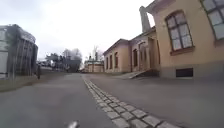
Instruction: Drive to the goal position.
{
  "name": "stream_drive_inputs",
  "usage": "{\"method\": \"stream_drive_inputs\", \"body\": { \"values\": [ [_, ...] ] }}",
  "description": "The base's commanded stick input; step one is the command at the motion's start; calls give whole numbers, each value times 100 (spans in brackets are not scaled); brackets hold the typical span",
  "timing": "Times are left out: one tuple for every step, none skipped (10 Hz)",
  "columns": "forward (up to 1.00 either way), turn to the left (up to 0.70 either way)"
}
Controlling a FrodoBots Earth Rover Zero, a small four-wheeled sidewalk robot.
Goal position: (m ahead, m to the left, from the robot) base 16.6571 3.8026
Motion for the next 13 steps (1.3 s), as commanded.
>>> {"method": "stream_drive_inputs", "body": {
  "values": [
    [70, 0],
    [70, 0],
    [70, 0],
    [70, 0],
    [70, 0],
    [70, 0],
    [70, 0],
    [70, 0],
    [70, 0],
    [70, 0],
    [70, 0],
    [70, 0],
    [70, 0]
  ]
}}
